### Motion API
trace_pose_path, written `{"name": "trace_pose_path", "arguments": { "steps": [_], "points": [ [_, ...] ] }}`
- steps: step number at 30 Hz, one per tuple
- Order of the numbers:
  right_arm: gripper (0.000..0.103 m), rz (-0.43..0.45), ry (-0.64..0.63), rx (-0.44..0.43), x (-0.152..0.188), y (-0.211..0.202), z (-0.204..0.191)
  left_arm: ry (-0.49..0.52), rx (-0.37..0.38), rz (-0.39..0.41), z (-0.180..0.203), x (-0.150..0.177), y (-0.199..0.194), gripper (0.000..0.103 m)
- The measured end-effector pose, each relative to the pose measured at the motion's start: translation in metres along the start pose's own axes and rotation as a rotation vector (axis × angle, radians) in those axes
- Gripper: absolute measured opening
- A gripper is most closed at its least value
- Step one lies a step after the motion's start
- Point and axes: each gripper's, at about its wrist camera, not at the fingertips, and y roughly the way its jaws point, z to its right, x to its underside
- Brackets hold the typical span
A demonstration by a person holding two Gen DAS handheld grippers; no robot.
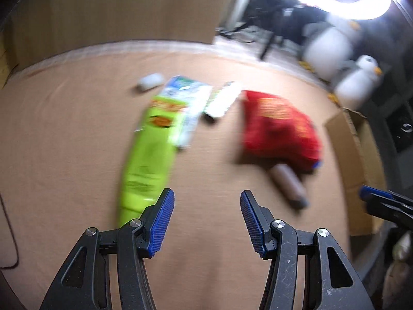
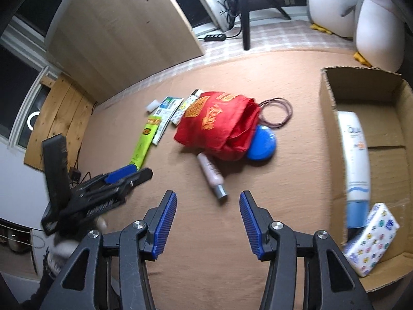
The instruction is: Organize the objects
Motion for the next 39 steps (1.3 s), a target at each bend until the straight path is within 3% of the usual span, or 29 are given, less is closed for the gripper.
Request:
{"name": "trace_pose_path", "arguments": {
  "steps": [4, 12, 15, 27, 30, 32, 39],
  "points": [
    [0.047, -0.010, 0.006, -0.007, 0.005, 0.006, -0.006, -0.005, -0.014, -0.020, -0.021, -0.001, 0.007, 0.058],
    [0.047, -0.032, 0.015, -0.013, 0.014, 0.015, -0.012, -0.017, -0.001, 0.026, -0.030, -0.005, -0.010, 0.058],
    [0.047, -0.036, 0.021, -0.015, 0.017, 0.016, -0.012, -0.027, -0.040, 0.046, -0.034, -0.013, -0.012, 0.065],
    [0.047, -0.047, 0.015, -0.008, 0.023, 0.012, -0.014, 0.001, -0.100, -0.012, -0.056, -0.013, 0.014, 0.065],
    [0.047, -0.049, 0.011, -0.007, 0.025, 0.012, -0.015, 0.005, -0.098, -0.016, -0.057, -0.010, 0.015, 0.057],
    [0.047, -0.050, 0.011, -0.007, 0.025, 0.011, -0.015, 0.014, -0.094, -0.018, -0.055, -0.008, 0.015, 0.047],
    [0.047, -0.055, 0.001, -0.007, 0.027, 0.011, -0.018, 0.056, -0.104, -0.016, -0.042, 0.000, 0.013, 0.043]
  ]
}}
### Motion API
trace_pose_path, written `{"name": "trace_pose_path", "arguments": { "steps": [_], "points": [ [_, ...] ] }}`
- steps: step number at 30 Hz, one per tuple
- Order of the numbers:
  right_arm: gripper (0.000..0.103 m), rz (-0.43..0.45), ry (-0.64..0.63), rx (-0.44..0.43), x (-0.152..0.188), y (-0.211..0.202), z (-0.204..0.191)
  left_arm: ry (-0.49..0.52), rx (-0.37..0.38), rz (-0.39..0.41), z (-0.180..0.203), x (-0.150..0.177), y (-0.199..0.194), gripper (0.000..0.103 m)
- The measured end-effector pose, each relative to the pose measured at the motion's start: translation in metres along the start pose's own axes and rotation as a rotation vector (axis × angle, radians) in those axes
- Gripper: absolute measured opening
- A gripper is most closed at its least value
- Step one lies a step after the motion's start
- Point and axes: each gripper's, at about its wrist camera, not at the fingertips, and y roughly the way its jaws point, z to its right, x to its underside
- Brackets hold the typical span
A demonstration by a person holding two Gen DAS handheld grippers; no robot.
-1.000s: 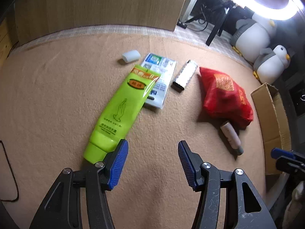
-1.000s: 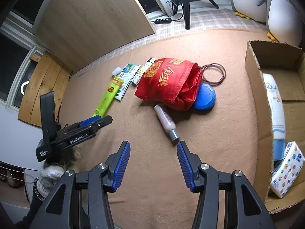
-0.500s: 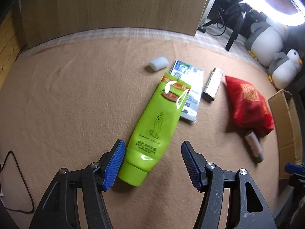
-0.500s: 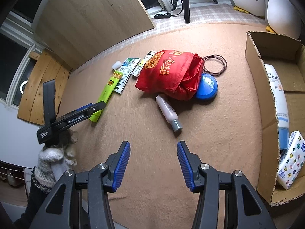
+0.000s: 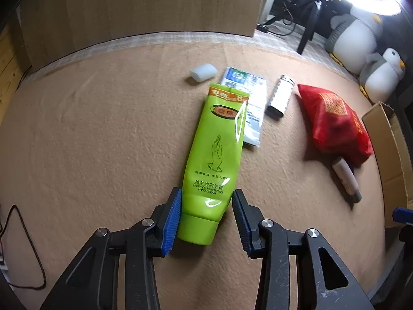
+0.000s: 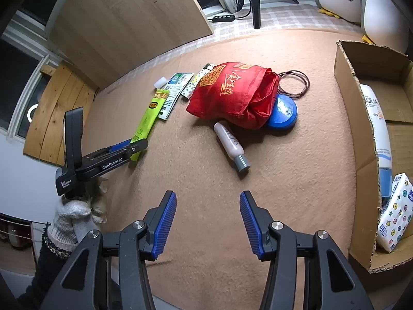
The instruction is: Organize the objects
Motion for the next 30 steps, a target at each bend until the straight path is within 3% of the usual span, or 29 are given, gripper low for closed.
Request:
{"name": "trace_pose_path", "arguments": {
  "steps": [18, 30],
  "points": [
    [0.047, -0.029, 0.014, -0.034, 0.011, 0.012, 0.006, -0.008, 0.116, -0.044, 0.087, 0.082, -0.022, 0.043],
    [0.048, -0.097, 0.023, -0.072, 0.026, 0.042, 0.000, 0.024, 0.318, -0.119, 0.120, 0.108, -0.028, 0.047]
  ]
}}
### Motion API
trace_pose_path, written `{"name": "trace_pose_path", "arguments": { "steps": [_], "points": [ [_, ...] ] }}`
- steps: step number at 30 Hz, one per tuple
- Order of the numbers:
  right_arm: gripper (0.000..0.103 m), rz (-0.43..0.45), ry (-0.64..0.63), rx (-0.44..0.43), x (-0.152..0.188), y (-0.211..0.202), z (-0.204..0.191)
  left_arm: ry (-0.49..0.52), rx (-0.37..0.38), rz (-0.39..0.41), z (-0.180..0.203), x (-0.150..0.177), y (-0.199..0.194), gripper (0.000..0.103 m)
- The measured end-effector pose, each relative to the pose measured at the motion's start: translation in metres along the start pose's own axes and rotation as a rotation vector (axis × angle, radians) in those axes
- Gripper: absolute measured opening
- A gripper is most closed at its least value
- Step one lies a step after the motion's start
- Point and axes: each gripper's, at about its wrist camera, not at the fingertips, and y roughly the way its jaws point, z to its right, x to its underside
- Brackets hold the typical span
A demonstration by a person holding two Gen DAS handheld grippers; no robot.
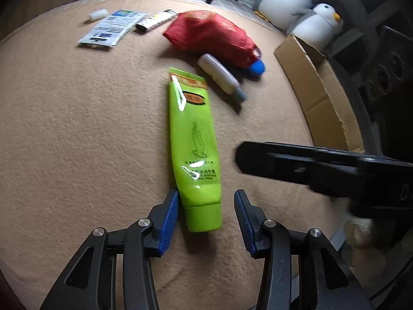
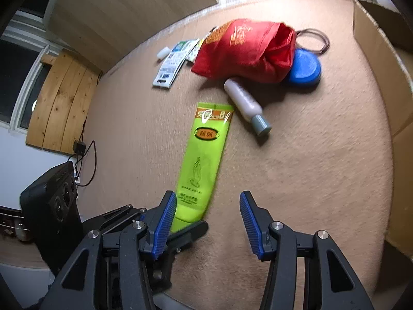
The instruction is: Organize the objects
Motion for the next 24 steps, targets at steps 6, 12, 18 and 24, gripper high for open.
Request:
{"name": "trace_pose_path", "arguments": {
  "steps": [6, 12, 18, 24],
  "points": [
    [0.048, -0.030, 0.006, -0.016, -0.001, 0.017, -0.003, -0.009, 0.021, 0.002, -0.001, -0.005, 0.002, 0.046],
    [0.046, -0.059, 0.012, -0.015, -0.003, 0.033, -0.003, -0.003, 0.040, -0.002, -0.008, -0.019, 0.013, 0.046],
    [0.034, -0.056, 0.005, -0.002, -0.003, 0.037, -0.001, -0.002, 0.047, 0.006, -0.007, -0.020, 0.016, 0.045],
    [0.032, -0.038, 0.021, -0.012, -0.001, 0.037, 0.002, -0.010, 0.057, 0.008, -0.005, -0.018, 0.016, 0.044]
  ]
}}
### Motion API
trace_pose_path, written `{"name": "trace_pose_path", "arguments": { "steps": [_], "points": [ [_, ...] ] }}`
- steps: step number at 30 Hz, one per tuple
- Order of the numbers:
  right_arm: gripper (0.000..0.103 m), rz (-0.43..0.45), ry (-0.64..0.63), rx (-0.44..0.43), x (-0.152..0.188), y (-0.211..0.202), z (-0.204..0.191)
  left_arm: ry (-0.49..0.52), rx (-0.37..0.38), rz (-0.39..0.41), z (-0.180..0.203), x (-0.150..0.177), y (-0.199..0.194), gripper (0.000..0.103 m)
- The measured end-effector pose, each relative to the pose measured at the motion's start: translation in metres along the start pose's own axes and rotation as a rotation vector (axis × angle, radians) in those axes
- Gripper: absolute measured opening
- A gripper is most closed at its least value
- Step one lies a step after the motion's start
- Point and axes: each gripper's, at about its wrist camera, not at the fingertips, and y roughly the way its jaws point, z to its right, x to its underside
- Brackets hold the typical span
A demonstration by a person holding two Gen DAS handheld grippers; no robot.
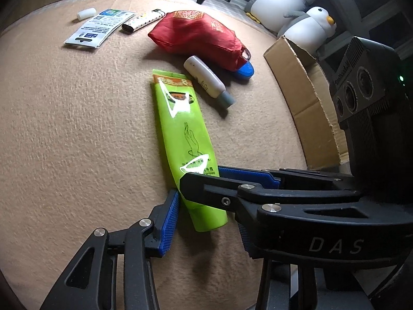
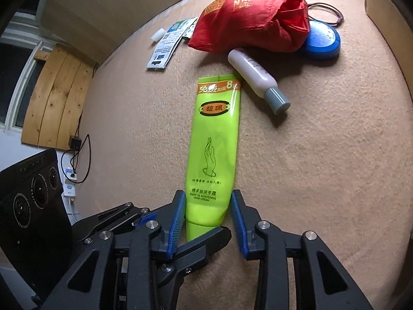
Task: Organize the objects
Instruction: 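Close the right tool on the cream tube and lift it, then drop the cream tube into the box by opening the right tool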
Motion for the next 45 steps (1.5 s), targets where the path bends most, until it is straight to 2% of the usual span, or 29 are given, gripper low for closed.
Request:
{"name": "trace_pose_path", "arguments": {
  "steps": [13, 16, 17, 25, 30, 37, 45],
  "points": [
    [0.030, 0.066, 0.000, -0.020, 0.008, -0.034, 0.005, 0.059, 0.000, 0.055, 0.034, 0.000, -0.020, 0.042],
    [0.030, 0.090, 0.003, -0.024, 0.009, -0.049, 0.007, 0.083, 0.009, 0.070, 0.047, -0.009, -0.024, 0.042],
    [0.030, 0.100, 0.005, -0.024, 0.009, -0.054, 0.007, 0.091, 0.012, 0.073, 0.054, -0.024, -0.015, 0.042],
    [0.030, 0.194, 0.025, 0.008, 0.015, -0.105, 0.024, 0.175, 0.053, 0.097, 0.112, -0.046, -0.011, 0.042],
    [0.030, 0.251, 0.058, 0.030, 0.015, -0.136, 0.049, 0.226, 0.084, 0.097, 0.151, -0.054, -0.003, 0.042],
    [0.030, 0.305, 0.121, 0.066, 0.020, -0.166, 0.092, 0.291, 0.128, 0.070, 0.206, -0.069, 0.030, 0.042],
    [0.030, 0.333, 0.185, 0.094, 0.024, -0.186, 0.134, 0.337, 0.149, 0.035, 0.243, -0.074, 0.055, 0.042]
  ]
}}
